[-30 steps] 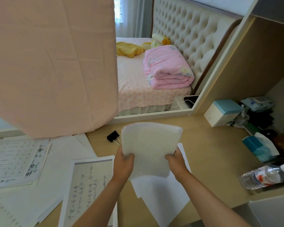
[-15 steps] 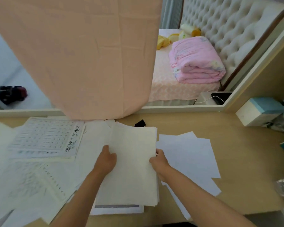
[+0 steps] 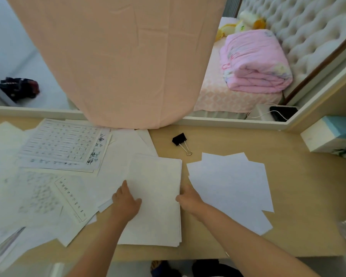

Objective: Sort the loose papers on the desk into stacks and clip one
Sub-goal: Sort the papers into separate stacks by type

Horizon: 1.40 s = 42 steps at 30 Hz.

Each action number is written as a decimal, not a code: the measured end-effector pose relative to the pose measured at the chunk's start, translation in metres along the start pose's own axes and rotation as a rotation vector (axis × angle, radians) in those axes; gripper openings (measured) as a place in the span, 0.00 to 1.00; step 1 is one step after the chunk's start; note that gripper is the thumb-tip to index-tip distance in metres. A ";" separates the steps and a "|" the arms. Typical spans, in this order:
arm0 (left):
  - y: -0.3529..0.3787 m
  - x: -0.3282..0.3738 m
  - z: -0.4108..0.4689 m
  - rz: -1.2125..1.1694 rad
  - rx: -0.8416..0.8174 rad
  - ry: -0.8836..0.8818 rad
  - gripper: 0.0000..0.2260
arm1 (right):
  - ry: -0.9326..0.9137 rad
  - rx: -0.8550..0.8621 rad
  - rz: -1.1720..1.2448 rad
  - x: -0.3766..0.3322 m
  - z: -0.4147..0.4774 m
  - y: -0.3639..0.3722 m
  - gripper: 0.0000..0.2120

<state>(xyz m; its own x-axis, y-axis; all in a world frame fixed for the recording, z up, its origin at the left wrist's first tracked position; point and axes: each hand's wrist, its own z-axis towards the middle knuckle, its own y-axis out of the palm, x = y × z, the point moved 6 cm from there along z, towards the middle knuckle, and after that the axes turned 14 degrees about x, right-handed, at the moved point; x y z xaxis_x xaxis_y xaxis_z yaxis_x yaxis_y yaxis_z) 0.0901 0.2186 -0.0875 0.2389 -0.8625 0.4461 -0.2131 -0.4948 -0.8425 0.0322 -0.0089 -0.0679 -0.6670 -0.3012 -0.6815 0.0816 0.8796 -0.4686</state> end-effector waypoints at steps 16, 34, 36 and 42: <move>0.145 0.196 -0.079 0.369 -0.302 0.769 0.39 | -0.094 0.066 -0.862 0.112 0.077 -0.227 0.33; 0.171 0.193 -0.111 0.197 0.109 0.113 0.45 | -0.255 0.154 -0.859 0.123 0.130 -0.274 0.53; 0.174 0.197 -0.120 0.149 0.154 0.007 0.44 | -0.245 0.163 -0.867 0.125 0.131 -0.275 0.45; 0.182 0.215 -0.129 0.122 0.158 -0.101 0.46 | -0.192 0.142 -0.662 0.128 0.119 -0.277 0.18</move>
<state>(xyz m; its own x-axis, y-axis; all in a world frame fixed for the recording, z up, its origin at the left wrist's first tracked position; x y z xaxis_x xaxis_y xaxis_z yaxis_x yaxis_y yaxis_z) -0.0199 -0.0711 -0.1060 0.3155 -0.8961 0.3121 -0.0972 -0.3577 -0.9288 0.0121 -0.3345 -0.0919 -0.4687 -0.8276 -0.3087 -0.1917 0.4365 -0.8791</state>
